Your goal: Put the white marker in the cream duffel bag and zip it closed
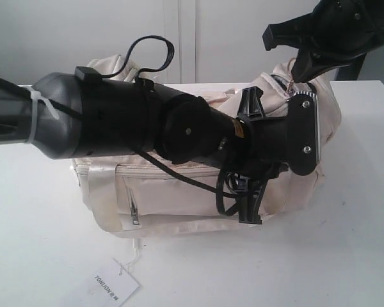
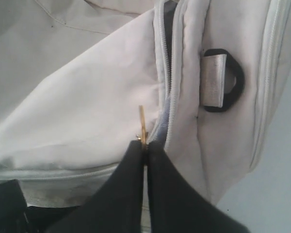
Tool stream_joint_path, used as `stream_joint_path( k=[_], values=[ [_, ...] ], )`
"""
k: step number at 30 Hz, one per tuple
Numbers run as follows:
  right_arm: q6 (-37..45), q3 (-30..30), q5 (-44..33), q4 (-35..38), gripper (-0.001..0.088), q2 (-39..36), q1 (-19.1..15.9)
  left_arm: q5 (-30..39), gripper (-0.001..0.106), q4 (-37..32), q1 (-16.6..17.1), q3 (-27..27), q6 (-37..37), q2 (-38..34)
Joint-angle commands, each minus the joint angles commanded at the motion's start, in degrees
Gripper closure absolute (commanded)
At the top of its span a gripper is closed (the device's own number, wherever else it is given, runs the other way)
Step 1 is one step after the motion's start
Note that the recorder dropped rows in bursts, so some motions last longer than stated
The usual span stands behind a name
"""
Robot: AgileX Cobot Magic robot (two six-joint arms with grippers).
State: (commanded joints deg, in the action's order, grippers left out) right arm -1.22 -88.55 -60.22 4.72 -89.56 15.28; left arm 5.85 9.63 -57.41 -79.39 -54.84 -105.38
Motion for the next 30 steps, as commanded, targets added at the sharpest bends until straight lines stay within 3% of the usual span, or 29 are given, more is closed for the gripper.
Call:
stream_joint_path(
  k=[6, 17, 30],
  values=[
    [0.12, 0.00, 4.47, -0.91, 0.0868, 0.00, 0.00, 7.92, 0.105, -0.12, 0.00, 0.00, -0.38, 0.00],
    [-0.81, 0.00, 15.43, -4.72, 0.0868, 0.00, 0.00, 12.25, 0.105, -0.12, 0.00, 0.00, -1.93, 0.00],
    [-4.50, 0.00, 23.58, -7.24, 0.0868, -5.67, 0.00, 14.12, 0.105, -0.12, 0.00, 0.00, -2.04, 0.00]
  ],
)
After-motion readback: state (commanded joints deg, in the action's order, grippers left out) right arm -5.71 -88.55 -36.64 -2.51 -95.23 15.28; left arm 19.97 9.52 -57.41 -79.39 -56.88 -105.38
